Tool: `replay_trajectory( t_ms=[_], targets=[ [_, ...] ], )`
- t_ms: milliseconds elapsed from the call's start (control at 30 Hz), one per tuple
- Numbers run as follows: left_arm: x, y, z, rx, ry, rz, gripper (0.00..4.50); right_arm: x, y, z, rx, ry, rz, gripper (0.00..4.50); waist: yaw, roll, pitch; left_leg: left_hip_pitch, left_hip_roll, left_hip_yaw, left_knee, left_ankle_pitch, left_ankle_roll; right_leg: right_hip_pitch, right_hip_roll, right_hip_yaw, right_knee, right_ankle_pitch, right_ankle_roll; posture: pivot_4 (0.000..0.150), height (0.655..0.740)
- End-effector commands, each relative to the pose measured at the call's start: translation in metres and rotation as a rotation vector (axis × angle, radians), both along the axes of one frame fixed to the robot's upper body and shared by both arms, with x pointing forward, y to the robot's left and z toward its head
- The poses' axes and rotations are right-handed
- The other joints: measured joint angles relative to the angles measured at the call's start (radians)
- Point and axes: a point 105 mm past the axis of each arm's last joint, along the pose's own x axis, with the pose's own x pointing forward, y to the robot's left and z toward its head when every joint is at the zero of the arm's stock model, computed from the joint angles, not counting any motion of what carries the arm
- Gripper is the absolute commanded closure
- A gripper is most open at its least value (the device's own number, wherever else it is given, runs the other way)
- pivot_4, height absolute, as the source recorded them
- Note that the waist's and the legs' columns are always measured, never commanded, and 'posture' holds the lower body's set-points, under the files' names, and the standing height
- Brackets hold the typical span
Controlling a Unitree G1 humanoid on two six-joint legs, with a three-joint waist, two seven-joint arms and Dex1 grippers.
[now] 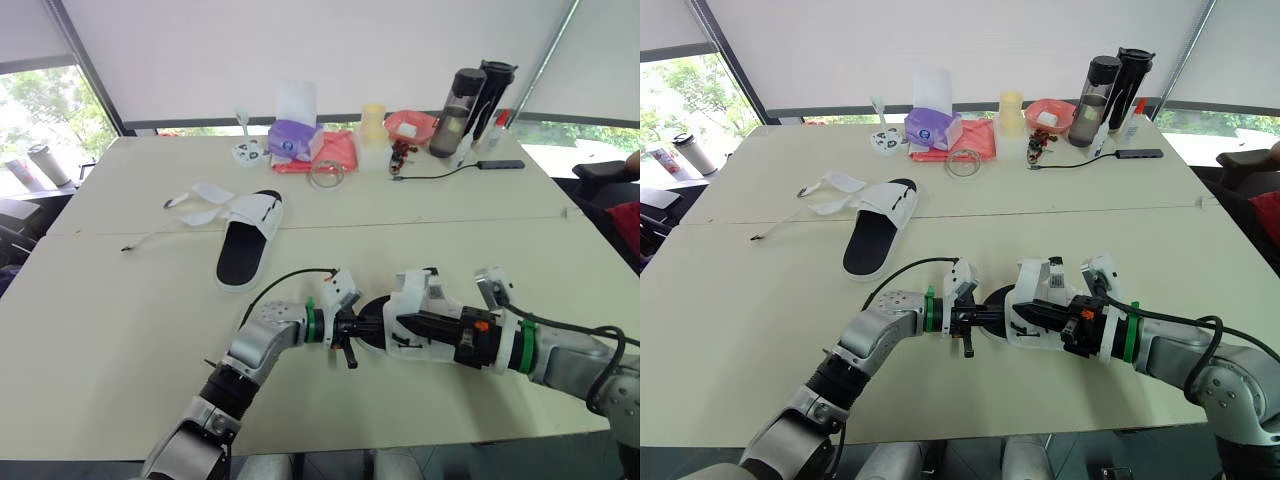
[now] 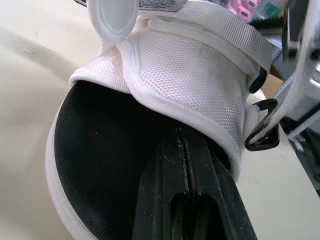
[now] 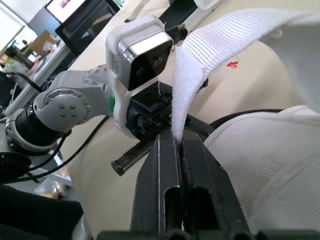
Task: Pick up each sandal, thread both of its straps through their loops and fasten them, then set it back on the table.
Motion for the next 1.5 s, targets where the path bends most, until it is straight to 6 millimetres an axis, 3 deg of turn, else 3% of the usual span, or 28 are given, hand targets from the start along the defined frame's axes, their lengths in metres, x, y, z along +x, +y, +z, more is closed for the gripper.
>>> replay_trajectory(
  t_ms=[33,133,400,967,1133,1367,1500],
  targets=[
    [0.005,0.009,-0.016,0.058,0.034,0.052,4.5,0.005,-0.003,0.022,0.024,-0.056,0.03,4.47,0.0,0.0,0.0,0.0,0.0,0.0,0.0,0.0,0.0,0.0,0.0,0.0,0.0,0.0,0.0,0.15,0.74],
    [0.006,0.009,-0.016,0.055,0.036,0.057,4.5,0.007,-0.007,0.027,-0.002,-0.041,0.073,4.47,0.0,0.0,0.0,0.0,0.0,0.0,0.0,0.0,0.0,0.0,0.0,0.0,0.0,0.0,0.0,0.15,0.74],
    [0.007,0.008,-0.016,0.051,0.035,0.071,4.5,0.001,-0.017,0.015,-0.099,0.136,0.203,4.47,0.0,0.0,0.0,0.0,0.0,0.0,0.0,0.0,0.0,0.0,0.0,0.0,-0.001,0.0,0.0,0.15,0.74],
    [0.008,0.012,-0.016,0.054,0.038,0.087,4.5,0.022,-0.007,0.003,-0.132,0.082,0.234,4.47,0.0,0.0,0.0,0.0,0.0,0.0,0.0,-0.001,-0.002,0.0,0.0,0.0,0.0,0.0,0.0,0.15,0.74],
    [0.008,0.012,-0.016,0.055,0.037,0.087,4.5,0.028,-0.01,0.017,-0.066,0.07,0.213,4.47,-0.001,0.0,0.0,0.0,0.0,0.0,0.0,-0.001,-0.002,0.0,0.0,0.0,0.0,0.0,0.0,0.15,0.74],
    [0.007,0.011,-0.016,0.056,0.036,0.08,4.5,0.026,-0.013,0.024,-0.023,0.094,0.215,4.47,0.0,0.0,0.0,0.0,0.0,0.0,0.0,-0.001,-0.002,0.0,0.0,0.0,0.0,0.0,0.0,0.15,0.74],
    [0.007,0.011,-0.017,0.057,0.037,0.079,4.5,0.021,-0.012,0.018,-0.036,0.12,0.231,4.47,-0.001,0.0,0.0,0.0,0.0,0.0,0.0,-0.001,-0.002,0.0,0.0,0.0,0.0,0.0,0.0,0.15,0.74]
  ],
)
